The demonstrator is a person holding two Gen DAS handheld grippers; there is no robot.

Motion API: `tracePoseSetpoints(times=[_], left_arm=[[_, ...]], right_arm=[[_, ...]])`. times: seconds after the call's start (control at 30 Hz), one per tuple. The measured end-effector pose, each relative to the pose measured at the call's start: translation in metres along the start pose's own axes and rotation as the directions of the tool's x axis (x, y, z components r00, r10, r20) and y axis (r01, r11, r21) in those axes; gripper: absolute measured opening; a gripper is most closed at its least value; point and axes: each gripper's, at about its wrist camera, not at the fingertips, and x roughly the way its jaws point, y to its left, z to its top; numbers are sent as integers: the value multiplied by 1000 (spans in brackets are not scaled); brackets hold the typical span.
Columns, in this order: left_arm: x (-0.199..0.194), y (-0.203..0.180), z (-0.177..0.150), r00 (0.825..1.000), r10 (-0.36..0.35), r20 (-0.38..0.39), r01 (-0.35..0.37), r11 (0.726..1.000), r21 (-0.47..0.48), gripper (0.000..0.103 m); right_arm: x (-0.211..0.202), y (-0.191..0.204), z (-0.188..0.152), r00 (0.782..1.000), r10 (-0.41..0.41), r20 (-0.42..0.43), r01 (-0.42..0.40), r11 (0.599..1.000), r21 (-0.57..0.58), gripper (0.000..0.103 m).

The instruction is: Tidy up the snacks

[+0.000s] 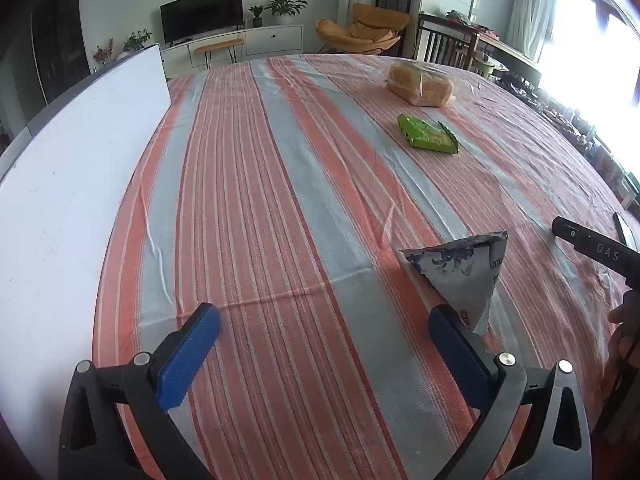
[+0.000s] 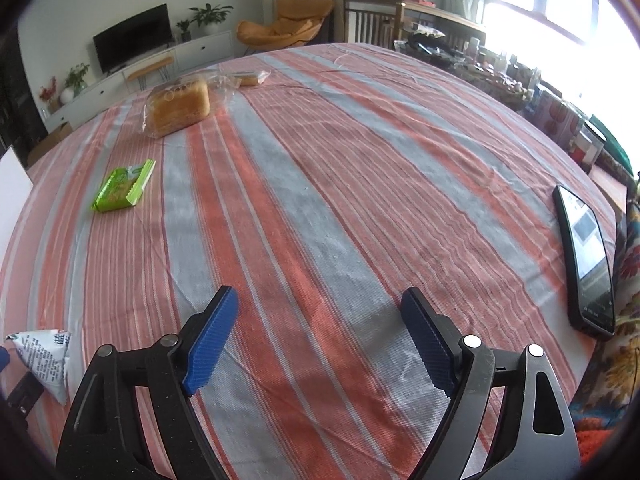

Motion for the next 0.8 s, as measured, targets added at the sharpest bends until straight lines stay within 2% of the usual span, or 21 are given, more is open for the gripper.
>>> tracePoseSetpoints(times=[0.17, 0.5, 0.7, 0.8], left_arm=[[0, 2, 0, 1000, -12, 5, 12, 1000, -7, 102], [-19, 18, -8, 992, -126, 25, 128, 986, -108, 102], [-43, -3, -6, 977, -199, 69, 201, 979, -24, 102], [-45, -15, 0, 973, -222, 67, 222, 975, 6, 102]], right_arm=[[0, 0, 0, 1000, 0, 0, 0, 1000, 0, 87], [0, 0, 0, 1000, -1, 0, 1, 1000, 1, 87], [0, 0, 0, 1000, 0, 0, 0, 1000, 1, 87], [0, 1, 0, 1000, 0, 0, 0, 1000, 1, 87]])
